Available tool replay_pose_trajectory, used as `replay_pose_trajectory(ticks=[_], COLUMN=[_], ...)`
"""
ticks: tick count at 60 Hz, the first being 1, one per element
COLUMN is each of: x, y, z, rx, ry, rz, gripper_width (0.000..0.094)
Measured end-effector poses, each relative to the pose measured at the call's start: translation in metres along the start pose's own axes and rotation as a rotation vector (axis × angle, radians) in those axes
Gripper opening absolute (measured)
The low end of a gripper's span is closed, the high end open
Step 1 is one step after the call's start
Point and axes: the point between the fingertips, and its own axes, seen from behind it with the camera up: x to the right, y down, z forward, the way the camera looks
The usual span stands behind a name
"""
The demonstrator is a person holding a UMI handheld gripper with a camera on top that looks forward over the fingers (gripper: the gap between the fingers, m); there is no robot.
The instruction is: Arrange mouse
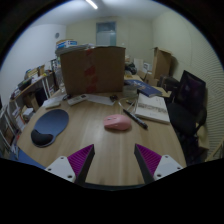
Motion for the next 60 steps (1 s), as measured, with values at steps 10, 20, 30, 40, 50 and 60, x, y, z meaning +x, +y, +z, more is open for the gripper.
replay_pose_trajectory(ticks=[10, 20, 30, 40, 50, 60], x=[0.038, 0.042, 0.035, 0.025, 0.015, 0.006], y=[-0.010, -0.025, -0.029, -0.042, -0.058, -0.071], z=[0.056, 0.104, 0.136, 0.157, 0.178, 0.195], rx=[-0.003, 0.022, 0.024, 0.040, 0.048, 0.048], ry=[-0.050, -0.115, -0.160, -0.197, -0.212, -0.199], rz=[-0.069, -0.090, -0.117, -0.154, -0.150, -0.144], gripper_width=[0.0831, 0.0831, 0.0829, 0.0820, 0.0833, 0.0831])
